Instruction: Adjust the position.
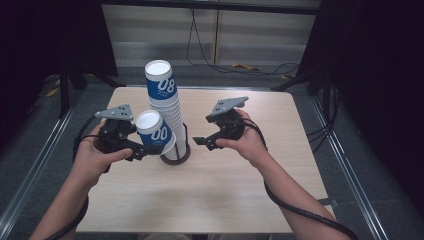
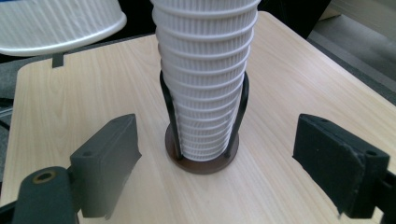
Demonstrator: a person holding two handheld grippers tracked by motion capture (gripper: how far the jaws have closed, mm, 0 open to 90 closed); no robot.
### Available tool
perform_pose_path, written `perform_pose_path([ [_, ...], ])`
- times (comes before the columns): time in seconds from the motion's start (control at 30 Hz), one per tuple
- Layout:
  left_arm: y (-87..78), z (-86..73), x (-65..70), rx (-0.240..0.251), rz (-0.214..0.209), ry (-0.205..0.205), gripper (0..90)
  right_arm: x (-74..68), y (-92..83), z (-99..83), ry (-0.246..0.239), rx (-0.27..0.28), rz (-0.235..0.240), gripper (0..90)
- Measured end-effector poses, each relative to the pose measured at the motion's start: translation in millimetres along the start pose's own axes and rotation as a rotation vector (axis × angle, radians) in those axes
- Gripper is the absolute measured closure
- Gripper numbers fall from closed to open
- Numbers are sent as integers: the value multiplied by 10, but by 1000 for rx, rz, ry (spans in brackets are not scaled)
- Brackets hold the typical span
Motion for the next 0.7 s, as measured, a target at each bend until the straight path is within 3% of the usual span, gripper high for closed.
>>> perform_pose_path([
  [0.7, 247, 17, 136, -48, -24, 29, 231, -1, -131, -287, -4, -24, -5, 135],
])
Point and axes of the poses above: each handheld gripper's, and its own axes: y roughly forward along the jaws, z roughly out of its top, x roughly to its right, the point moved 4 cm from there along y, roughly forward along the jaws, and after that the axes turned 5 degrees about -y, right-handed, at the moved point
